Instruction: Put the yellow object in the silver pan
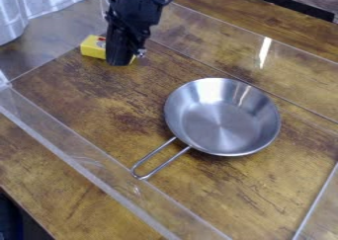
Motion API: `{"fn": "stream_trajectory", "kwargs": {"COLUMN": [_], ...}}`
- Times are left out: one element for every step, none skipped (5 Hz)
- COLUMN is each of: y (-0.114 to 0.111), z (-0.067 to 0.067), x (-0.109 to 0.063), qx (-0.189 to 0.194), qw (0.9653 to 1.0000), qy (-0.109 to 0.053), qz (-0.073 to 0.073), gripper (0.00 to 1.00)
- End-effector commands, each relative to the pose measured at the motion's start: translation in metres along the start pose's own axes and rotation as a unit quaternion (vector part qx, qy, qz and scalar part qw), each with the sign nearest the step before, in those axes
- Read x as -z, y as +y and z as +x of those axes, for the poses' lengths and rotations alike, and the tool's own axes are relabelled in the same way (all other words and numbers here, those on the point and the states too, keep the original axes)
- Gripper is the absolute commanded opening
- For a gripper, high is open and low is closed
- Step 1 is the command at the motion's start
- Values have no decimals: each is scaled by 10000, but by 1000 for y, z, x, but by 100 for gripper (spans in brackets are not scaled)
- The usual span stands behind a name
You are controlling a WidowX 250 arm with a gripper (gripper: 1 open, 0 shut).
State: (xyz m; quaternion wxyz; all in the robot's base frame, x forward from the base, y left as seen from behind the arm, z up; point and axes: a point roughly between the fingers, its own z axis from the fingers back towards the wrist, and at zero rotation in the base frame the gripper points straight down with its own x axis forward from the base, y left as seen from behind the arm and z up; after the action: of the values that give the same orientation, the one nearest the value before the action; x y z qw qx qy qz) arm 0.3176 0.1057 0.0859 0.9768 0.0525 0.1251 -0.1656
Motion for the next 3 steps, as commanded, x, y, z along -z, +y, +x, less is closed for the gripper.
{"fn": "stream_trajectory", "kwargs": {"y": [2, 0, -2], "z": [-2, -4, -5], "x": [-36, -37, -37], "qx": [-55, -70, -81], "qw": [9987, 9986, 9986], "qy": [-419, -425, -431], "qz": [294, 295, 294], "gripper": [0, 0, 0]}}
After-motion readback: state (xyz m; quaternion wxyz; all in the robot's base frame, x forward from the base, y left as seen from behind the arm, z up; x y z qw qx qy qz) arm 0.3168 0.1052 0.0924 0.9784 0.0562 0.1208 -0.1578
